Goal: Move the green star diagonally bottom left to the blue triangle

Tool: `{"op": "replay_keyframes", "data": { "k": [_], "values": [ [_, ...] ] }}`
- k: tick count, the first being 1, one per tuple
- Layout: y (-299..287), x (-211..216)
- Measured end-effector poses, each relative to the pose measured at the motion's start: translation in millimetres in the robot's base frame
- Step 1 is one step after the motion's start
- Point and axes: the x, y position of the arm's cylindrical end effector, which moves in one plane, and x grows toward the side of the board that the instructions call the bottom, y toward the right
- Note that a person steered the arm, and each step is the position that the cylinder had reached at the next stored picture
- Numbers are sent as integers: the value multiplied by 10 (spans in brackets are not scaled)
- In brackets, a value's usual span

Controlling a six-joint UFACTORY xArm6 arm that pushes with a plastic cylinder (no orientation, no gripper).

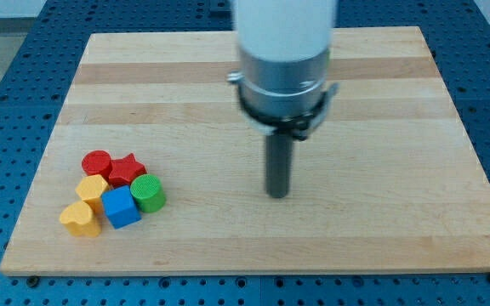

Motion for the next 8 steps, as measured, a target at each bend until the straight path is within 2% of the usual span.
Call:
{"op": "replay_keyframes", "data": {
  "k": [2, 5, 6, 7, 8],
  "values": [
    [589, -859],
    [830, -2197],
    [1083, -2566],
    [1148, -2838],
    [1026, -2849]
  ]
}}
